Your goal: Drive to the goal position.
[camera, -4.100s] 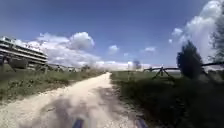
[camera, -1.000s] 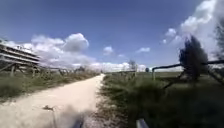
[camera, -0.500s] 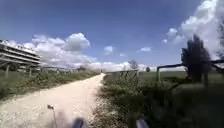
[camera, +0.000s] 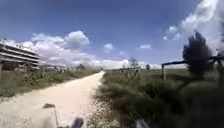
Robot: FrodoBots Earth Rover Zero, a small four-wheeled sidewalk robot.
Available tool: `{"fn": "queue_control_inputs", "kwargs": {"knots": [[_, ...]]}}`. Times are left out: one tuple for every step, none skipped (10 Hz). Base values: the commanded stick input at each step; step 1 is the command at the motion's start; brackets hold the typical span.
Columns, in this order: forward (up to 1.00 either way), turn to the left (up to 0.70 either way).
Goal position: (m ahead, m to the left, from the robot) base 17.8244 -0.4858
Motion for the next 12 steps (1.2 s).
{"fn": "queue_control_inputs", "kwargs": {"knots": [[0.67,0.08],[0.66,0.24],[0.65,0.33],[0.65,0.22],[0.65,0.03],[0.66,0.00],[0.66,0.00],[0.66,0.00],[0.66,0.00],[0.66,0.00],[0.66,0.00],[0.65,0.00]]}}
